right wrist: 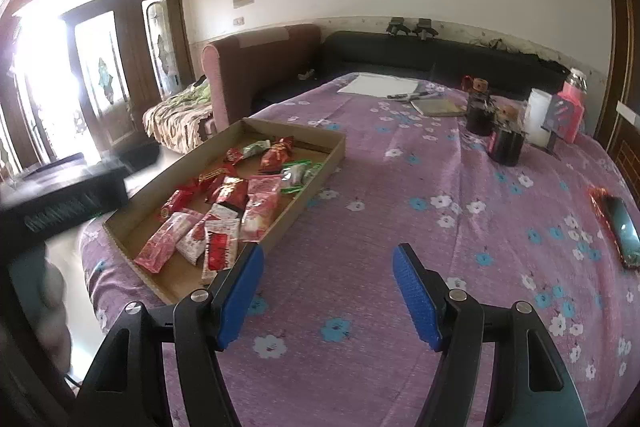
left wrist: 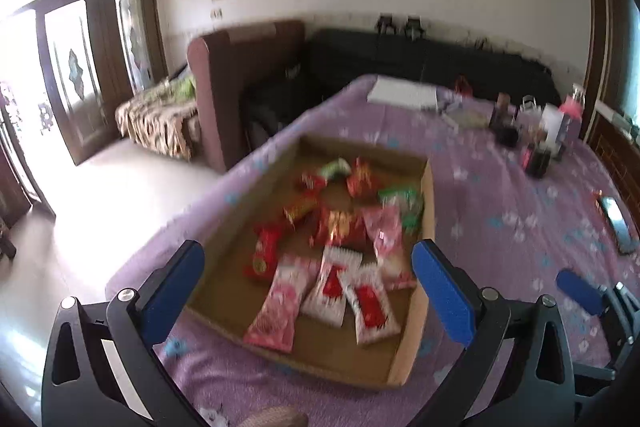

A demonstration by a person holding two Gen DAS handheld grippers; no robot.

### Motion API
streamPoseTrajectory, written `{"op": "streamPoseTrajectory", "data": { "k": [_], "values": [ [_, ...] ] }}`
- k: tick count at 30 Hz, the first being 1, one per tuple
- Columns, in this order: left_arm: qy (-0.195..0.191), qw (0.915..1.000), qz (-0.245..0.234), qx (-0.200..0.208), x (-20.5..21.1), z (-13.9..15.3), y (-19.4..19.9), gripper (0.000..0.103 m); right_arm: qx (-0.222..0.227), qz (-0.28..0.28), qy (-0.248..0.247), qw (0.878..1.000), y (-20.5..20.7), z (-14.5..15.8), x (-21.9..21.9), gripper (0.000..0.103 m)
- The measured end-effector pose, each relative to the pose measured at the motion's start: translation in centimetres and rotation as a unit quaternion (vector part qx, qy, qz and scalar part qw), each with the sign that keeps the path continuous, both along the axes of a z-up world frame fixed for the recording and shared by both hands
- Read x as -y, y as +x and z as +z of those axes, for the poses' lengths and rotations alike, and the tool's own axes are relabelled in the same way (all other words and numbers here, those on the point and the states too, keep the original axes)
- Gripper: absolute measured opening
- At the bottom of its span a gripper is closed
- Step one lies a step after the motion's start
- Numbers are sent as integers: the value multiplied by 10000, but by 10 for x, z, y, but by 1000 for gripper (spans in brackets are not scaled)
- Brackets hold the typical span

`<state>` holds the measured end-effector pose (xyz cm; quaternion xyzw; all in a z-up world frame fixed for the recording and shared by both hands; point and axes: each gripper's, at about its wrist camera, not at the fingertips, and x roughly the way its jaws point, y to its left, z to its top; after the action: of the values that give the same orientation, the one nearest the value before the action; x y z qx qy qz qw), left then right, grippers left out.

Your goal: Organize snacks

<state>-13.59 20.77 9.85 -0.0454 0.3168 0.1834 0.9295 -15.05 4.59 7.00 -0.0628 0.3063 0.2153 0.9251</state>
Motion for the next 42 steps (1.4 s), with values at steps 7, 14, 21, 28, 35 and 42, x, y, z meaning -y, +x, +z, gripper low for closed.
{"op": "streamPoseTrajectory", "data": {
  "k": [7, 14, 21, 28, 35, 42],
  "values": [
    [-64, 9999, -116, -97, 0, -9, -2, 103, -105, 64, -187, 9997, -2, -9, -19, 74],
    [-205, 9993, -195, -227, -9, -17, -1, 103, -134, 216, -337, 9991, -4, -14, -33, 74],
    [-417, 9982, -246, -354, -16, -25, -1, 103, -163, 298, -456, 9984, -6, -18, -41, 74],
    [-551, 9972, -290, -406, -22, -28, -4, 103, -176, 312, -515, 9980, -6, -20, -46, 75],
    [-682, 9962, -328, -424, -26, -30, -5, 103, -223, 303, -600, 9975, -6, -24, -51, 75],
    [-714, 9960, -326, -420, -28, -30, -7, 103, -240, 325, -613, 9973, -7, -26, -53, 75]
  ]
}}
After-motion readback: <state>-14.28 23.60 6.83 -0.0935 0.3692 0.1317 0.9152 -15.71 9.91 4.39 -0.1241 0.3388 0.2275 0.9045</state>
